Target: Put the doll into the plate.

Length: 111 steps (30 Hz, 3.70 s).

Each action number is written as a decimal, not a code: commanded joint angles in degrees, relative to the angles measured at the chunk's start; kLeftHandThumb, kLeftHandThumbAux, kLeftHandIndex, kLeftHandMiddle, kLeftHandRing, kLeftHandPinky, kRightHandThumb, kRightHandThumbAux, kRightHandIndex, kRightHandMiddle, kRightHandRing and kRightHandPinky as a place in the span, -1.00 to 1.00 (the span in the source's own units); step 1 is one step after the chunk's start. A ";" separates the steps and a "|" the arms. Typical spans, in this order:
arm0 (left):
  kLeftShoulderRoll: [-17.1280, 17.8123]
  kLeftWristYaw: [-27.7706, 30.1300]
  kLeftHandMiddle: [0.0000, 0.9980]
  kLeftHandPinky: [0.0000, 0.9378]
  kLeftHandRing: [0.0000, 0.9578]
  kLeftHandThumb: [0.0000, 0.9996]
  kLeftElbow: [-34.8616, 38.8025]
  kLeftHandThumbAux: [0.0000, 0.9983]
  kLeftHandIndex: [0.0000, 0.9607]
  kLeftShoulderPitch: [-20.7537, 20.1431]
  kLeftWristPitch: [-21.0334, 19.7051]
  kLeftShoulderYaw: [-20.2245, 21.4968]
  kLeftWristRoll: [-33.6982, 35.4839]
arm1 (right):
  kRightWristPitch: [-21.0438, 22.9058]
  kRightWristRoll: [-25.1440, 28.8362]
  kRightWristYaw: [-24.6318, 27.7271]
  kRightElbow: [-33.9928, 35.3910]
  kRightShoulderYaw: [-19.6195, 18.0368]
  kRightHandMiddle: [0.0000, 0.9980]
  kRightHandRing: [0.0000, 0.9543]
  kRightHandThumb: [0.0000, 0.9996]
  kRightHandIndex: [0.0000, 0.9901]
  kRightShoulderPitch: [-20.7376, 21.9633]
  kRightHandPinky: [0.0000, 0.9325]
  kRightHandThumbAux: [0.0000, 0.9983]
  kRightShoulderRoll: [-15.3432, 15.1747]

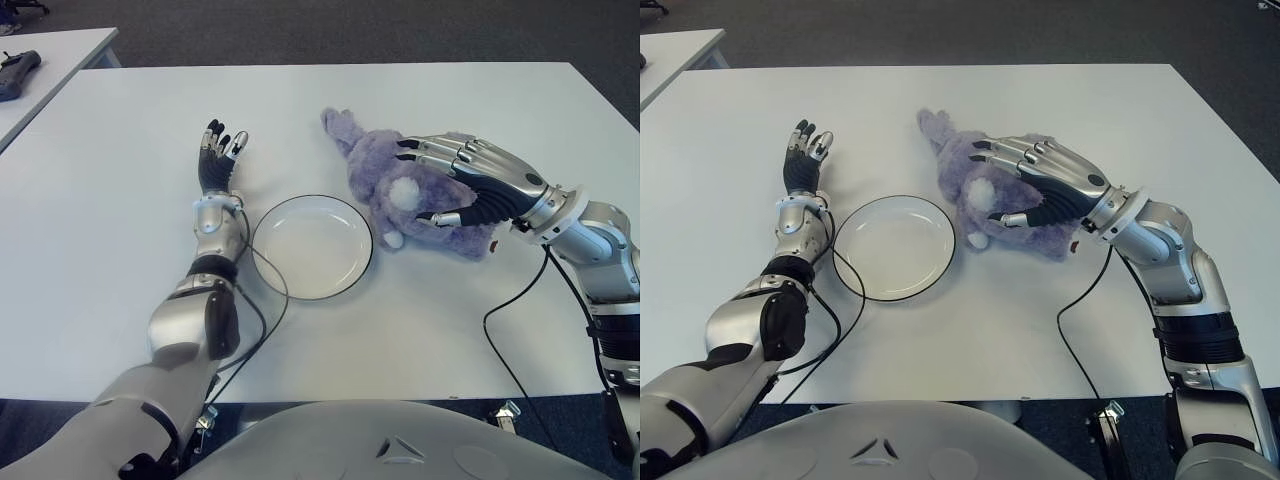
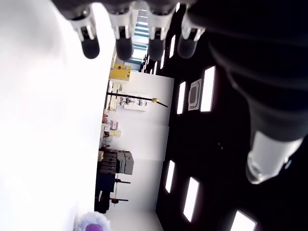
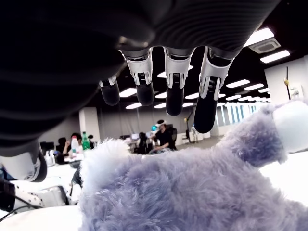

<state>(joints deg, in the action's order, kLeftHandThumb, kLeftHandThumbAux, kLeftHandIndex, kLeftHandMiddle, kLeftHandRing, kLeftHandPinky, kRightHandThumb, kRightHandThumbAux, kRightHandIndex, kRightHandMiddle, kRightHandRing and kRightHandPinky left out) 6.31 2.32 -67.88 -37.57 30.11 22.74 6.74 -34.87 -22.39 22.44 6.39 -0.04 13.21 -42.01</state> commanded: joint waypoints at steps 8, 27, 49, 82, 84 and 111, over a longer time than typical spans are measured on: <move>-3.94 -1.25 -0.85 -0.98 -0.89 -1.00 -8.86 0.27 -0.98 12.63 -6.15 0.95 0.74 | 1.52 -3.75 -4.28 -4.66 1.96 -1.00 -0.75 -0.38 -1.00 -2.63 -0.22 -0.06 3.53; -4.26 -1.14 -0.83 -0.97 -0.89 -1.00 -8.60 0.18 -0.99 12.87 -5.86 1.32 1.25 | -3.39 -9.44 -16.12 -17.28 6.90 -1.00 -0.72 -0.60 -1.00 -3.20 -0.12 0.01 7.32; -4.44 -1.22 -0.80 -0.99 -0.86 -1.00 -8.42 0.02 -1.00 13.04 -5.44 2.05 1.46 | -4.71 -11.51 -18.26 -26.67 11.66 -1.00 -0.68 -0.59 -1.00 -0.98 -0.04 -0.05 5.08; -4.57 -0.02 -0.82 -0.97 -0.88 -1.00 -8.09 -0.13 -0.99 13.57 -3.50 3.23 2.19 | -3.08 -17.16 -29.63 -48.14 19.78 -0.91 -0.70 -0.29 -0.61 8.72 -0.52 -0.03 9.70; -4.59 0.31 -0.82 -0.98 -0.88 -1.00 -8.06 -0.14 -0.98 13.64 -3.21 3.36 2.30 | -2.32 -17.57 -32.16 -51.14 20.44 -0.71 -0.49 0.29 -0.21 10.40 -0.20 0.36 11.08; -4.94 1.85 -0.80 -0.96 -0.87 -1.00 -7.76 -0.18 -0.91 14.66 -1.09 4.48 3.38 | 2.27 -16.35 -47.69 -76.27 26.42 0.59 0.67 -0.31 0.55 24.45 0.77 0.16 20.04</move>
<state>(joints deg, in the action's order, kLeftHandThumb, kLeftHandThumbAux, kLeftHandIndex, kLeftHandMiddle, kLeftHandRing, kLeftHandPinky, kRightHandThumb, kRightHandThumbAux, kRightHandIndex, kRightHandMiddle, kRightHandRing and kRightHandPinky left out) 6.07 2.98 -67.84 -37.38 30.85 25.60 7.92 -38.46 -35.05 -27.20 -62.64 22.72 41.48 -24.43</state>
